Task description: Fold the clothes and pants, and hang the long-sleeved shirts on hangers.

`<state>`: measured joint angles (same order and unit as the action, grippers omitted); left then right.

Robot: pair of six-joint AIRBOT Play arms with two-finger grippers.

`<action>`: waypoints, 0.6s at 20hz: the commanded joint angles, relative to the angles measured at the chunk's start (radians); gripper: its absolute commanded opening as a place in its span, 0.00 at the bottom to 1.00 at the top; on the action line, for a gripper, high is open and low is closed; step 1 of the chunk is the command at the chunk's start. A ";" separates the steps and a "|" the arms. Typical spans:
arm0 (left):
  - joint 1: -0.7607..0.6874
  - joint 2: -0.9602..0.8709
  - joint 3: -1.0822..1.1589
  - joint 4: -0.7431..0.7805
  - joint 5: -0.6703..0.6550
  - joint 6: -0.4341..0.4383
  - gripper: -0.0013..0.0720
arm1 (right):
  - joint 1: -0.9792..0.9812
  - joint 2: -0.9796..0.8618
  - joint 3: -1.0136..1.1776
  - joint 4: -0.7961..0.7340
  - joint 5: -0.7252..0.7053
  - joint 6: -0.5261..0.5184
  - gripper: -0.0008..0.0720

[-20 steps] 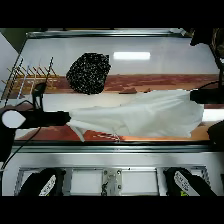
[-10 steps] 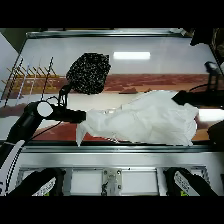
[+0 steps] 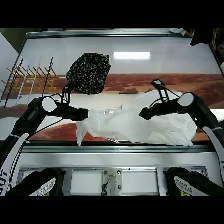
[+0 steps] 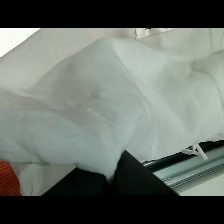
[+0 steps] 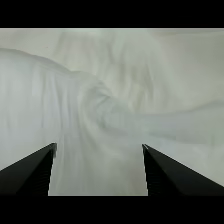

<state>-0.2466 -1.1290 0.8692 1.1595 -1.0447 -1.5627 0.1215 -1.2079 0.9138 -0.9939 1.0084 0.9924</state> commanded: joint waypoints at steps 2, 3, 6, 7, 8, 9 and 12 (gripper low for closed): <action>-0.001 -0.003 0.002 0.000 -0.002 0.000 0.03 | 0.071 -0.149 0.130 0.004 0.016 -0.118 0.83; -0.001 -0.003 0.002 0.000 -0.002 0.000 0.03 | 0.072 -0.173 0.149 0.005 0.030 -0.131 0.83; -0.001 -0.003 0.002 0.000 -0.001 0.000 0.03 | 0.074 -0.237 0.163 0.004 0.071 -0.130 0.82; -0.001 -0.003 0.002 0.000 0.000 0.000 0.03 | 0.074 -0.252 0.163 0.005 0.086 -0.130 0.82; -0.001 -0.003 0.002 0.000 0.001 0.000 0.03 | 0.074 -0.264 0.163 0.005 0.097 -0.130 0.82; -0.001 -0.003 0.002 0.000 0.000 0.000 0.03 | 0.074 -0.269 0.163 0.005 0.098 -0.130 0.81; 0.002 -0.003 0.009 0.001 -0.002 0.000 0.03 | 0.072 -0.264 0.175 0.004 0.089 -0.128 0.04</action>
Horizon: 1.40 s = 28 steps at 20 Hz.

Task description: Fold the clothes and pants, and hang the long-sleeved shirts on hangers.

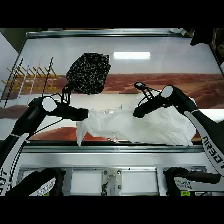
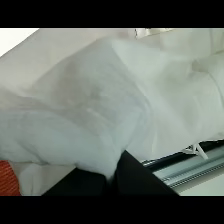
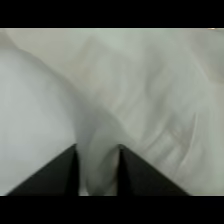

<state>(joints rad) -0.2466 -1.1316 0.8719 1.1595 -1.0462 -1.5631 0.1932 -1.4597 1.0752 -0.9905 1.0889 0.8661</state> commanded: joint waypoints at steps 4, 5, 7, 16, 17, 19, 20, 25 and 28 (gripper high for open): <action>0.109 0.042 0.214 -0.001 -0.076 0.003 0.03 | -0.046 0.076 0.184 -0.039 0.049 0.065 0.02; 0.145 0.071 0.299 -0.003 -0.089 0.003 0.03 | -0.069 0.118 0.258 -0.055 0.068 0.086 0.02; 0.203 0.151 0.477 -0.011 -0.085 0.002 0.03 | -0.121 0.220 0.417 -0.056 0.077 0.122 0.02; 0.043 0.476 0.680 -0.007 -0.048 -0.039 0.03 | -0.154 0.641 0.586 -0.113 0.104 0.298 0.02; 0.018 0.502 0.631 -0.006 -0.053 -0.071 0.03 | -0.154 0.658 0.586 -0.154 0.163 0.342 0.02; -0.017 0.546 0.507 -0.006 -0.053 -0.132 0.03 | -0.154 0.676 0.571 -0.268 0.318 0.443 0.02; -0.029 0.561 0.442 -0.006 -0.053 -0.160 0.03 | -0.154 0.680 0.546 -0.311 0.380 0.473 0.02; -0.097 0.533 0.166 -0.008 -0.056 -0.235 0.03 | -0.154 0.689 0.253 -0.365 0.480 0.591 0.02; -0.160 0.417 0.074 -0.005 -0.055 -0.232 0.03 | -0.154 0.661 0.068 -0.386 0.386 0.601 0.02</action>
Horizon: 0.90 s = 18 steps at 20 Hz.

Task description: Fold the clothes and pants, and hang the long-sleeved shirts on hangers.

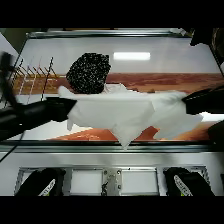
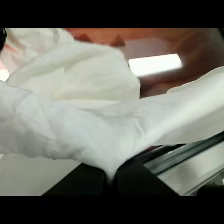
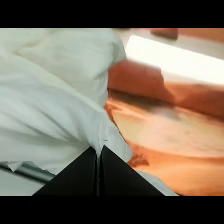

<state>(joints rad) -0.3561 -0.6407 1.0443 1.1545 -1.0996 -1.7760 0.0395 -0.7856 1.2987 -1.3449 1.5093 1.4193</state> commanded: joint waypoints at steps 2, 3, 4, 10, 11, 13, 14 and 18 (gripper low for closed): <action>-0.070 -0.171 -0.116 0.005 0.026 0.006 0.03 | 0.000 -0.048 -0.222 -0.055 -0.137 0.059 0.02; -0.070 -0.219 -0.117 0.006 0.047 0.023 0.03 | 0.000 -0.072 -0.232 -0.064 -0.175 0.072 0.02; -0.069 -0.260 -0.118 0.006 0.068 0.034 0.03 | 0.000 -0.100 -0.233 -0.067 -0.205 0.074 0.02; -0.080 -0.487 -0.118 0.005 0.109 0.081 0.03 | 0.000 -0.300 -0.233 -0.069 -0.347 0.074 0.12; -0.080 -0.514 -0.118 0.005 0.114 0.086 0.03 | 0.000 -0.325 -0.233 -0.068 -0.363 0.073 0.46; -0.079 -0.552 -0.118 0.005 0.117 0.087 0.03 | 0.002 -0.358 -0.233 -0.063 -0.389 0.068 0.91; -0.078 -0.563 -0.118 0.006 0.118 0.092 0.03 | 0.004 -0.360 -0.233 -0.046 -0.399 0.049 0.91; -0.079 -0.568 -0.118 0.006 0.130 0.104 0.03 | 0.105 -0.348 -0.232 -0.014 -0.413 0.021 0.91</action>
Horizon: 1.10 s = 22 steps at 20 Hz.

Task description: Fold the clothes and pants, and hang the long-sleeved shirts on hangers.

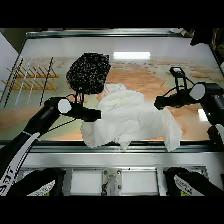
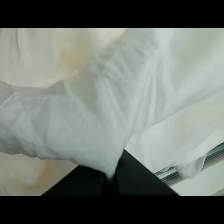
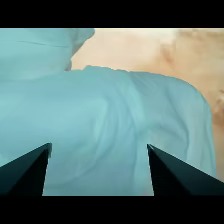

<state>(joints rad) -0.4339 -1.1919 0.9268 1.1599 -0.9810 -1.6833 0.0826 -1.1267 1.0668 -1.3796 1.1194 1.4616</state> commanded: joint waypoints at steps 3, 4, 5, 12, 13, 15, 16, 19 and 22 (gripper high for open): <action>-0.001 -0.017 0.000 0.000 0.022 0.011 0.03 | 0.208 -0.029 0.000 -0.009 -0.055 0.022 0.85; -0.001 -0.017 0.000 0.000 0.022 0.011 0.03 | 0.259 -0.047 0.000 -0.042 -0.072 0.058 0.79; -0.001 -0.018 0.000 0.000 0.021 0.011 0.03 | 0.301 -0.068 0.000 -0.080 -0.084 0.091 0.79; -0.001 -0.017 0.000 0.000 0.020 0.011 0.03 | 0.401 -0.203 0.001 -0.360 -0.098 0.356 0.79; -0.001 -0.017 0.000 0.000 0.020 0.011 0.03 | 0.401 -0.210 0.001 -0.396 -0.098 0.389 0.79; 0.000 -0.015 0.000 0.001 0.016 0.011 0.03 | 0.401 -0.214 0.001 -0.445 -0.093 0.409 0.46; 0.002 -0.007 0.000 0.002 0.014 0.011 0.03 | 0.401 -0.209 0.003 -0.462 -0.088 0.409 0.23; 0.060 0.075 0.000 0.001 0.012 0.011 0.03 | 0.398 -0.150 0.019 -0.568 -0.064 0.409 0.02; 0.153 0.208 0.041 -0.004 -0.024 0.011 0.03 | 0.360 -0.036 0.094 -0.607 -0.051 0.405 0.02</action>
<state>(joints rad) -0.3481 -1.0805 0.9401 1.1587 -0.9775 -1.6707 0.4667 -1.2430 1.1095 -1.9118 1.0508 1.8568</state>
